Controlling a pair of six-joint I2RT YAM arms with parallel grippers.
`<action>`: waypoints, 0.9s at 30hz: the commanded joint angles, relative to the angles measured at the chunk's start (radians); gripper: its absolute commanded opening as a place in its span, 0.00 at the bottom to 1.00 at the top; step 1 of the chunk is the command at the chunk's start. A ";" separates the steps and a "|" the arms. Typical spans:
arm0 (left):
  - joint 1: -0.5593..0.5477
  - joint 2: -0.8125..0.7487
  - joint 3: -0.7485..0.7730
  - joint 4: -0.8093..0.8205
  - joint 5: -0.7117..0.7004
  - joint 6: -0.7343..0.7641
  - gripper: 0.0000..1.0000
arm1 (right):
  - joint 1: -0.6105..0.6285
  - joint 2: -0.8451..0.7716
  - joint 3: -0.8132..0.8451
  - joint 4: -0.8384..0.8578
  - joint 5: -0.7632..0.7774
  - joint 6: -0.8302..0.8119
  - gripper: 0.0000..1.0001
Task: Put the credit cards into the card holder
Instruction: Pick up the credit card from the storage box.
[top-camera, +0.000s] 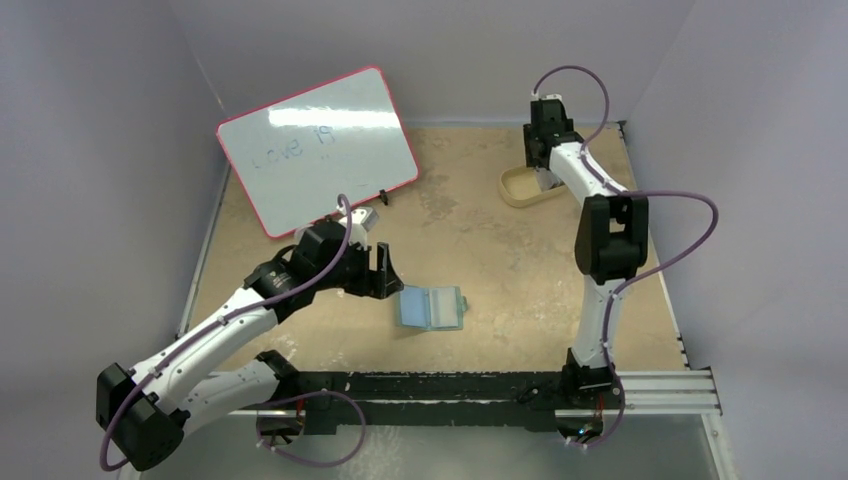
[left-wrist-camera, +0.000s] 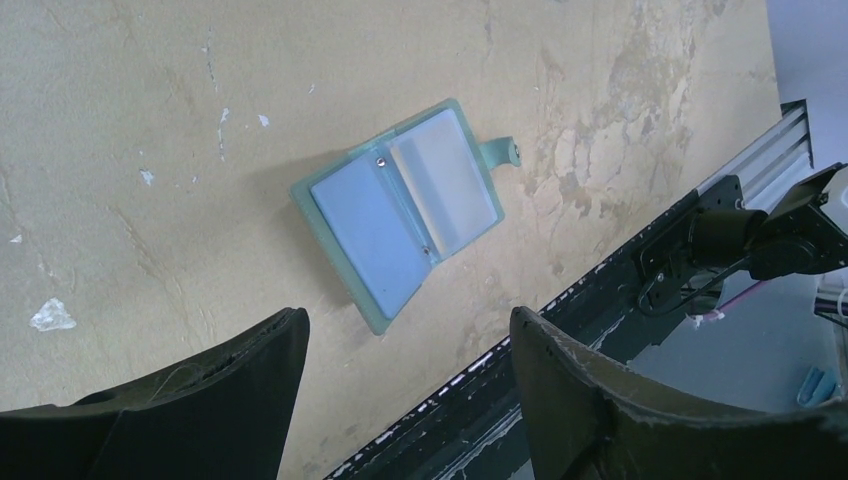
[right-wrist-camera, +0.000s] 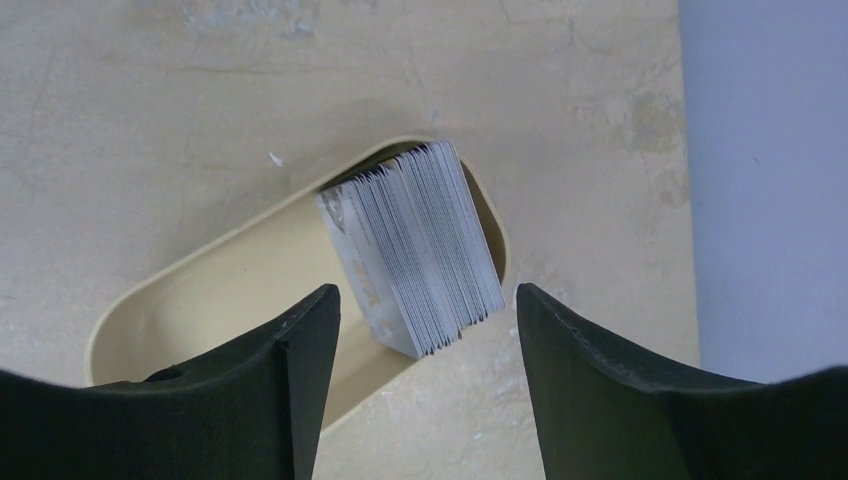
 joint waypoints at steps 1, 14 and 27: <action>-0.003 -0.022 0.030 0.011 0.023 0.031 0.73 | 0.007 0.020 0.087 -0.007 -0.018 -0.050 0.68; -0.001 -0.040 0.038 -0.005 -0.006 0.033 0.73 | 0.006 0.119 0.112 -0.062 0.109 -0.083 0.61; -0.001 -0.043 0.042 -0.014 -0.037 0.033 0.73 | 0.003 0.118 0.091 -0.022 0.118 -0.106 0.44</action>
